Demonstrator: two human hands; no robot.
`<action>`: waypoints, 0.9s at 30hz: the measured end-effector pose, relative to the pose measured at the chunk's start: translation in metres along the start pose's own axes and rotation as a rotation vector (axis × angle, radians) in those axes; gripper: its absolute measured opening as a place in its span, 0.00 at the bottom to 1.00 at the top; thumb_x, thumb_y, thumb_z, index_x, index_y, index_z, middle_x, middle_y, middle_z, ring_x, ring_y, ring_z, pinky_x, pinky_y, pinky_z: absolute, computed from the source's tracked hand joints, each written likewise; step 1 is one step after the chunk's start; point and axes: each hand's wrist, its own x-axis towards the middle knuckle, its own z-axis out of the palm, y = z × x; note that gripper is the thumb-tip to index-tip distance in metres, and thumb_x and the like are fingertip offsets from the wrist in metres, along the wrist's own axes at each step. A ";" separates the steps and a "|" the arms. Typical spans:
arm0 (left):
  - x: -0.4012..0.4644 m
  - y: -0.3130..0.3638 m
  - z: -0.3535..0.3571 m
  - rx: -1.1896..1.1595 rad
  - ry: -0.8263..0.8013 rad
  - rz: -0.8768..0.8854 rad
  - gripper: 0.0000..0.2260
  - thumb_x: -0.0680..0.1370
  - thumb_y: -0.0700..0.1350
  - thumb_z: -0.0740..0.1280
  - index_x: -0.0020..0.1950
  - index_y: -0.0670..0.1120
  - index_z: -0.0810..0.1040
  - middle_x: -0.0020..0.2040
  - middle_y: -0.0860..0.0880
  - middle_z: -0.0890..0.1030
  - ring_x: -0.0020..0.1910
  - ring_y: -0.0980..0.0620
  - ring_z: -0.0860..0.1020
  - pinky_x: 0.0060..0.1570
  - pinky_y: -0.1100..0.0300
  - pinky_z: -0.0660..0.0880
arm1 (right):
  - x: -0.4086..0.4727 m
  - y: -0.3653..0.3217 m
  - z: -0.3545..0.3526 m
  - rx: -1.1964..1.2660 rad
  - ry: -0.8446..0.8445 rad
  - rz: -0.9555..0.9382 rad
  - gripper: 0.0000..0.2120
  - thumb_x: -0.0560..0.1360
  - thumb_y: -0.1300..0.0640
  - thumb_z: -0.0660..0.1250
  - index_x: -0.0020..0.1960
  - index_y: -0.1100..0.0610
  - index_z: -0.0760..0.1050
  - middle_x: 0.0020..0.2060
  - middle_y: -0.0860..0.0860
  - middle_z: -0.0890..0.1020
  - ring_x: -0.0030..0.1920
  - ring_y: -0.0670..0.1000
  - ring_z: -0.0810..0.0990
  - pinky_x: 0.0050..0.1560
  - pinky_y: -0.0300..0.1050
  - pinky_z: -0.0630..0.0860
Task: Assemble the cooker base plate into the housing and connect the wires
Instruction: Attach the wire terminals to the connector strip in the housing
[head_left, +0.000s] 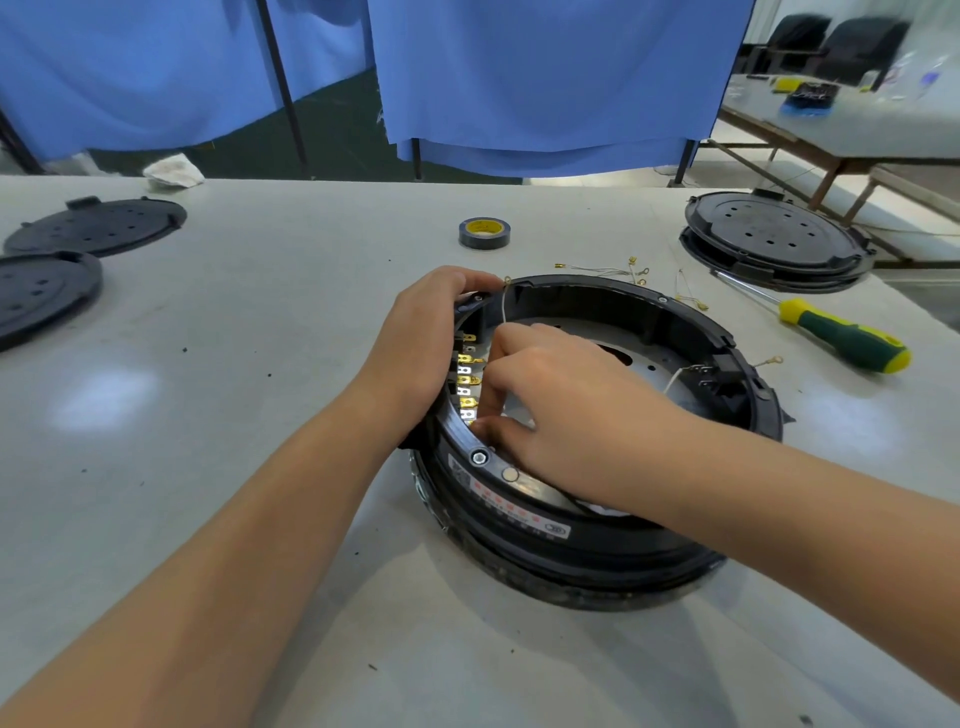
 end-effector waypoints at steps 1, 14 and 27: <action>0.000 0.000 0.000 0.006 -0.001 0.000 0.18 0.80 0.44 0.51 0.56 0.49 0.81 0.57 0.50 0.82 0.60 0.50 0.78 0.65 0.47 0.71 | 0.000 0.000 0.000 -0.009 -0.001 0.000 0.07 0.77 0.50 0.64 0.45 0.52 0.77 0.48 0.48 0.72 0.51 0.51 0.71 0.48 0.45 0.66; -0.004 0.004 0.001 -0.032 -0.009 -0.032 0.17 0.80 0.45 0.52 0.52 0.51 0.82 0.57 0.50 0.82 0.58 0.49 0.79 0.64 0.46 0.72 | 0.003 -0.001 -0.001 -0.013 -0.025 0.002 0.08 0.77 0.49 0.65 0.47 0.52 0.79 0.46 0.49 0.72 0.49 0.53 0.73 0.49 0.48 0.68; -0.003 0.004 0.002 -0.013 -0.017 -0.028 0.18 0.80 0.44 0.52 0.54 0.50 0.82 0.56 0.51 0.82 0.59 0.49 0.78 0.63 0.50 0.73 | 0.003 -0.004 -0.003 -0.058 -0.035 -0.007 0.09 0.78 0.50 0.62 0.48 0.54 0.77 0.45 0.49 0.70 0.45 0.51 0.69 0.45 0.45 0.63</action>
